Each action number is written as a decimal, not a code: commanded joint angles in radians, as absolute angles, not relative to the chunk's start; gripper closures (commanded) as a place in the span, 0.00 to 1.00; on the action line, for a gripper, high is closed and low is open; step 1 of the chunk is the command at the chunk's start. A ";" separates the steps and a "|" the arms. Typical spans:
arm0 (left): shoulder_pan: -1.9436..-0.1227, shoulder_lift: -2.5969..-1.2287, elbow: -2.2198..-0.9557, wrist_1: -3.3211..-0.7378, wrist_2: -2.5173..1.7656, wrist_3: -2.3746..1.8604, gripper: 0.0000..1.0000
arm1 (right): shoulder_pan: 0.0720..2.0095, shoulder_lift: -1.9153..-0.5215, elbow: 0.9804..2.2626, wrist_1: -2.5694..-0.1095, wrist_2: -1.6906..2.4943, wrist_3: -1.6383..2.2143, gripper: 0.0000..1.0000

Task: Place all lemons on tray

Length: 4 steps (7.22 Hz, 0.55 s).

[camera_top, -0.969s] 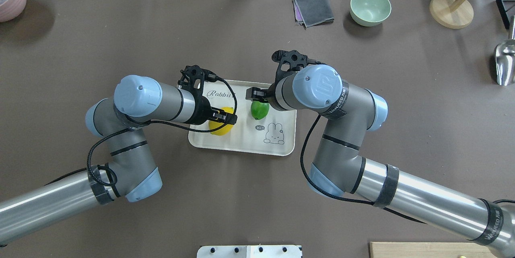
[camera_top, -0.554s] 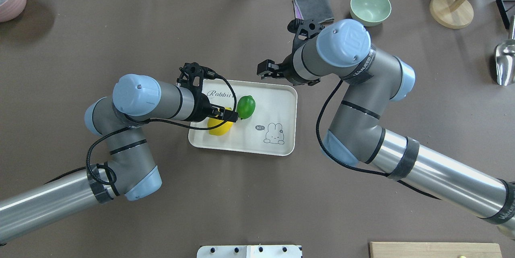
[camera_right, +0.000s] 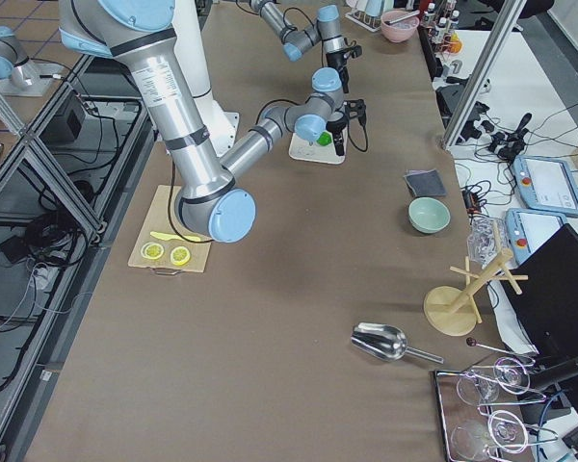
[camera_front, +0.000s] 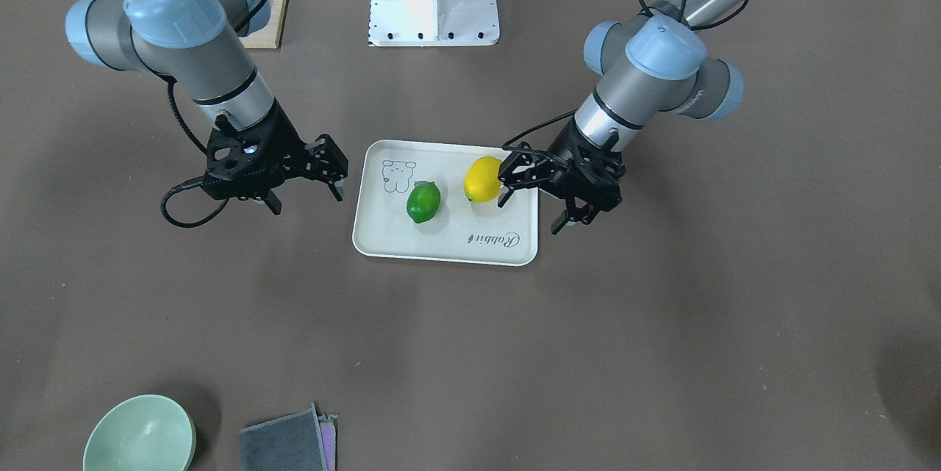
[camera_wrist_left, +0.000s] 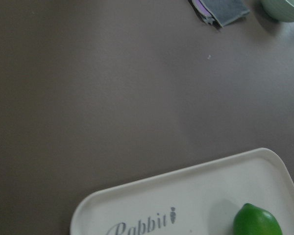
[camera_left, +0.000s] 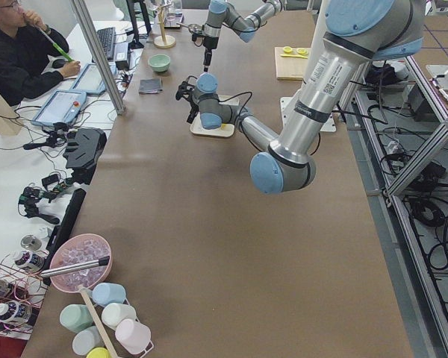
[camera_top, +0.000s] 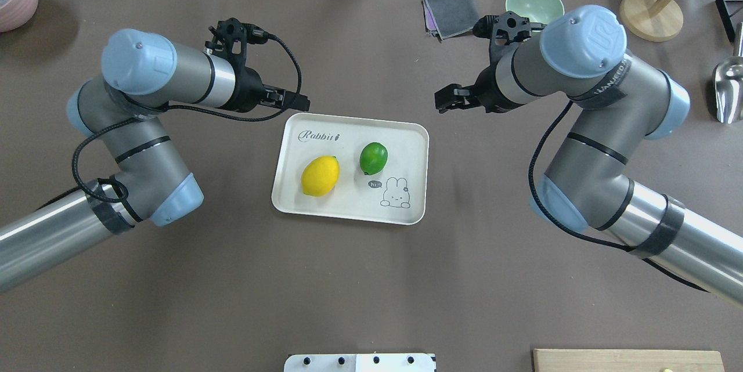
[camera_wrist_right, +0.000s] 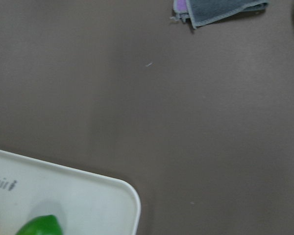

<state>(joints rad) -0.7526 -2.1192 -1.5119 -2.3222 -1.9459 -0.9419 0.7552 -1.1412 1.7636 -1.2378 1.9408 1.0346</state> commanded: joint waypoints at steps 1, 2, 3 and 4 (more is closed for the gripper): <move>-0.889 -2.117 -1.509 -2.270 -1.962 -0.868 0.02 | 0.842 -1.332 1.883 -1.229 1.972 0.957 0.00; -0.923 -2.094 -1.506 -2.276 -1.960 -0.927 0.02 | 0.865 -1.362 1.891 -1.230 1.982 0.959 0.00; -0.954 -2.019 -1.520 -2.346 -1.956 -0.861 0.02 | 0.906 -1.385 1.884 -1.233 1.999 0.957 0.00; -0.968 -1.937 -1.502 -2.467 -1.925 -0.836 0.02 | 0.928 -1.426 1.882 -1.242 2.015 0.947 0.00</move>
